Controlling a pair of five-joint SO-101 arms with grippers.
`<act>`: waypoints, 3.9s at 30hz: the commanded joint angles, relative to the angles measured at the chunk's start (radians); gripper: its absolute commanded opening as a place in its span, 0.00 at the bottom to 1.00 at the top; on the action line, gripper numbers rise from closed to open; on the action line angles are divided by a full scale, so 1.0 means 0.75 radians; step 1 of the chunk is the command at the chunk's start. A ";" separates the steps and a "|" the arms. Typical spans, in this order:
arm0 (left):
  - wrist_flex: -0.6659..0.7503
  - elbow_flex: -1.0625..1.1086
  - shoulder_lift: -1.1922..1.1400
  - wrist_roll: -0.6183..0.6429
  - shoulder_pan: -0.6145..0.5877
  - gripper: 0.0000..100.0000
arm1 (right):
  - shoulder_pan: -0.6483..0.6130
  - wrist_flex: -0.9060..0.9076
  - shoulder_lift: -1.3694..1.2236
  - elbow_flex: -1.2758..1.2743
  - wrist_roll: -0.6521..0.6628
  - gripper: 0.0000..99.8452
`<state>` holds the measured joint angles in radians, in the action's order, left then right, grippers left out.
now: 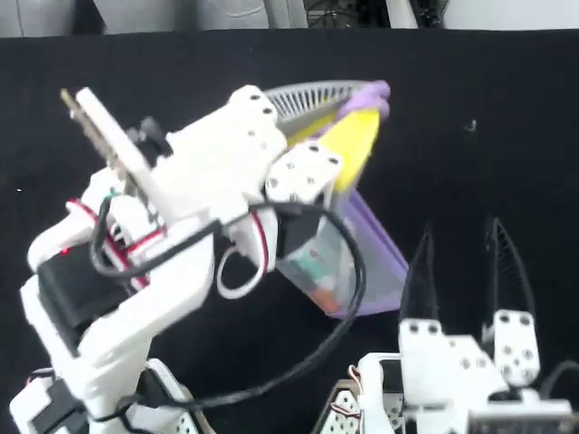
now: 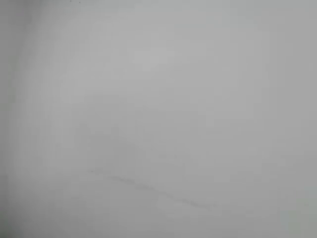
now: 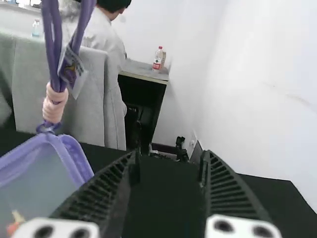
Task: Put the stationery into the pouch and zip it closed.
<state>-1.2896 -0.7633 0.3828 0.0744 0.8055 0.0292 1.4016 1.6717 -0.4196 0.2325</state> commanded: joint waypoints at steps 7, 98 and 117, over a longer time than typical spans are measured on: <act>0.092 0.114 0.076 -0.002 0.159 0.03 | -0.419 0.489 -0.414 0.267 0.192 0.20; 0.243 0.609 0.462 -0.016 -1.171 0.03 | -0.773 -0.004 0.347 -0.060 0.229 0.01; 0.732 1.044 0.450 -0.016 -1.425 0.03 | -0.773 0.029 0.347 0.026 0.221 0.01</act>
<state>-0.7756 0.0222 0.7281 0.0713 -0.2179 -0.5616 1.4262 1.8128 -0.4672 0.4074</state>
